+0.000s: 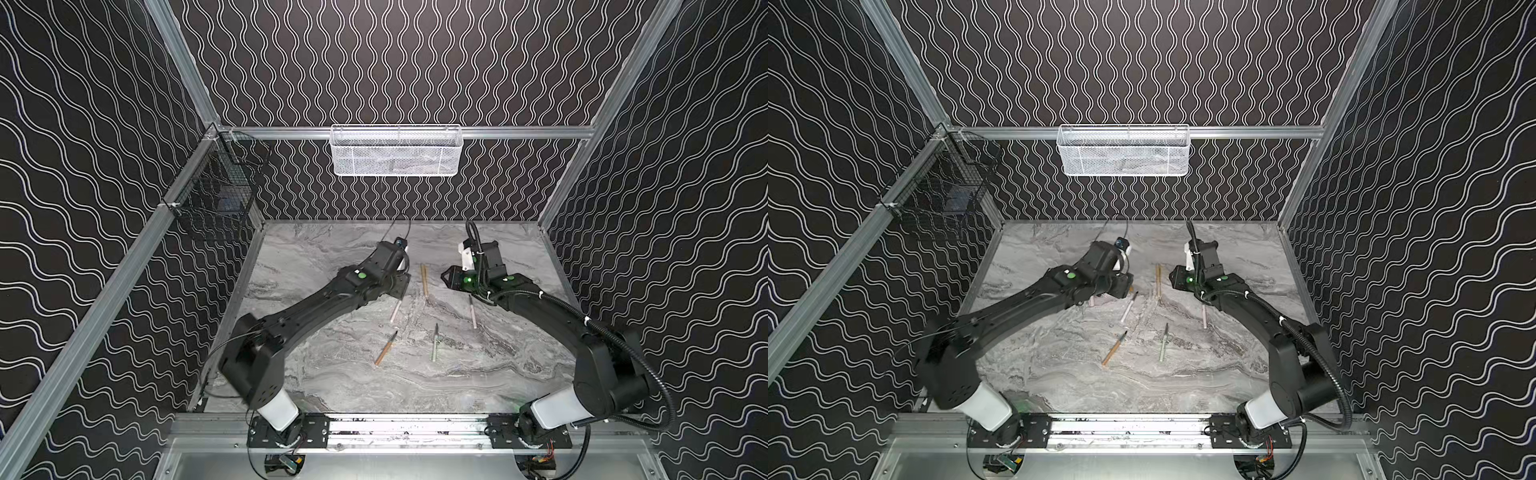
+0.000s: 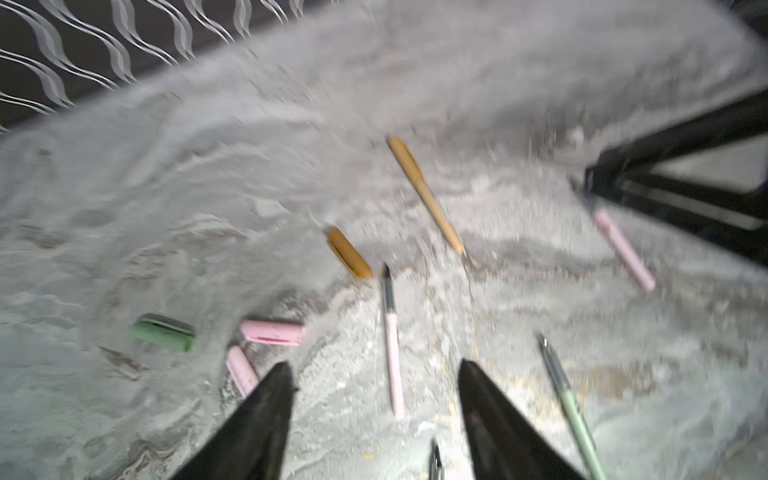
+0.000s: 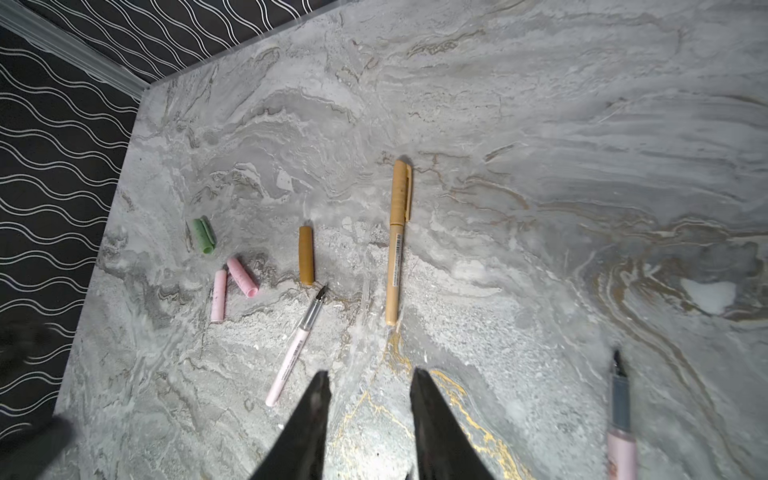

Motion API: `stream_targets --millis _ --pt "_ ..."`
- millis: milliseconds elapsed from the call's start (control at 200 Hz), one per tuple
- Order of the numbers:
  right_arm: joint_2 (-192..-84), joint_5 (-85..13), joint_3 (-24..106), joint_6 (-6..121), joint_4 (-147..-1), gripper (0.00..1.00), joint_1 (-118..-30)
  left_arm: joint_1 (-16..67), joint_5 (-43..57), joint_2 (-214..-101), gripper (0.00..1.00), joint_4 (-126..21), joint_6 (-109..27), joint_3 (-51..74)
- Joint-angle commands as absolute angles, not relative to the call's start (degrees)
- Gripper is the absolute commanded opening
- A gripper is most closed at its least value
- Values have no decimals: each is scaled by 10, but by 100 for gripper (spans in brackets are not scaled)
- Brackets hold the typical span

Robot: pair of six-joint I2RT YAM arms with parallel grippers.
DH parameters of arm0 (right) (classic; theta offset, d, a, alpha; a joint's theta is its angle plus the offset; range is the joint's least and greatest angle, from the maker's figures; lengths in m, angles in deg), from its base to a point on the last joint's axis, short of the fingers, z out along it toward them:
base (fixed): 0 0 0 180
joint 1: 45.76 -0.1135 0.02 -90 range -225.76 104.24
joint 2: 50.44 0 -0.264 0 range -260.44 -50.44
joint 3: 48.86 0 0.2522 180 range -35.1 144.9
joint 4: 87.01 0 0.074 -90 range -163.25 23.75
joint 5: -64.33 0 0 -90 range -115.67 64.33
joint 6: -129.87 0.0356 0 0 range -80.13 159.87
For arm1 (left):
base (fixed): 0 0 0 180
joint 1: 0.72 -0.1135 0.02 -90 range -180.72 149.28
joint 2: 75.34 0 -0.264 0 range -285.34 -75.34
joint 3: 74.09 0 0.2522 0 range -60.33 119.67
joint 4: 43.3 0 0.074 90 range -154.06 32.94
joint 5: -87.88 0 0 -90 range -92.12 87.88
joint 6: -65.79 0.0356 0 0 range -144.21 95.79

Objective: Insert the pens into the pen caps
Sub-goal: 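Lower the left gripper onto a pink pen and grasp it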

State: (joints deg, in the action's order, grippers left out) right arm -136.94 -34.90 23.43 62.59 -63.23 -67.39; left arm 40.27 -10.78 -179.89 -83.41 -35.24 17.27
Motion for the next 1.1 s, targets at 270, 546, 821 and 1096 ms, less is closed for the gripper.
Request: stream_targets --millis 270,546,821,1096 --pt "-1321 -336 193 620 -652 36 -674 409 -27 -1956 46 -1028 -326 302" --pt "-1293 -331 172 614 -660 36 -674 416 -63 -2007 41 -1058 -330 318" --pt "-1285 -345 159 618 -676 36 -674 416 -74 -2053 34 -1046 -327 309" --pt "-1276 -344 160 618 -671 36 -674 416 -73 -2073 30 -1035 -327 302"
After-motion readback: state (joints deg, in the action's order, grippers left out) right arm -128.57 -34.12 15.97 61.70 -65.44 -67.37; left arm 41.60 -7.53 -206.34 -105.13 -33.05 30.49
